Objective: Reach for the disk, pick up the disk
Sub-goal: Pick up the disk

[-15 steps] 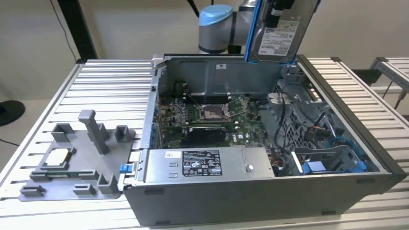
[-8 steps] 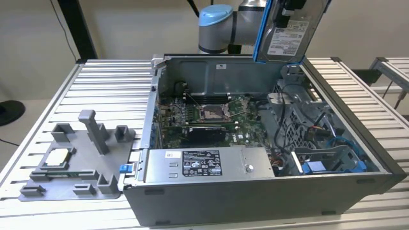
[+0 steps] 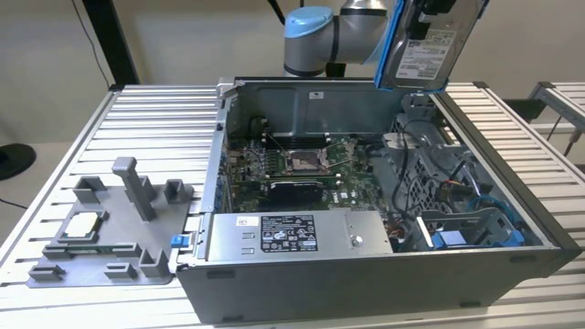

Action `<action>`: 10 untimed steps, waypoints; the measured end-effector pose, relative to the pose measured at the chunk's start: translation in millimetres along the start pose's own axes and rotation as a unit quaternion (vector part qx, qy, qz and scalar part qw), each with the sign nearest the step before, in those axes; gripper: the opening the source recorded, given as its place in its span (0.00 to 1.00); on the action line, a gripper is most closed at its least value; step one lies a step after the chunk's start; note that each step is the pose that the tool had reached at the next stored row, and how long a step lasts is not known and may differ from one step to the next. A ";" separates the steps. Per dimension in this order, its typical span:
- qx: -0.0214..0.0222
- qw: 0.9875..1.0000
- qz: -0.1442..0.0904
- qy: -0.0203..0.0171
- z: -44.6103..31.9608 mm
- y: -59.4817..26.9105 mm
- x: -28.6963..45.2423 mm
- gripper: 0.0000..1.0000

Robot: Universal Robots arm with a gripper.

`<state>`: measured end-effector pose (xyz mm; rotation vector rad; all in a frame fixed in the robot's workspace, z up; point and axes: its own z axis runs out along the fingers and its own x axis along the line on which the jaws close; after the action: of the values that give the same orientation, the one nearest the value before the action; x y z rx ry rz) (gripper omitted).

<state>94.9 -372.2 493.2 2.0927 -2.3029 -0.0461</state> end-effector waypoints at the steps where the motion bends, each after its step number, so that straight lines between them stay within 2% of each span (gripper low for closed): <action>1: 0.000 1.000 0.000 0.000 -0.1 -2.2 -0.2 0.00; 6: 0.001 1.000 -0.001 0.000 -0.1 -4.9 -0.5 0.00; 8: 0.005 1.000 -0.002 0.000 0.3 -5.0 -0.5 0.00; 10: 0.011 1.000 -0.002 0.001 0.6 -4.9 -0.5 0.00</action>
<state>99.8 -372.2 492.4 2.1083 -2.3083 -0.0182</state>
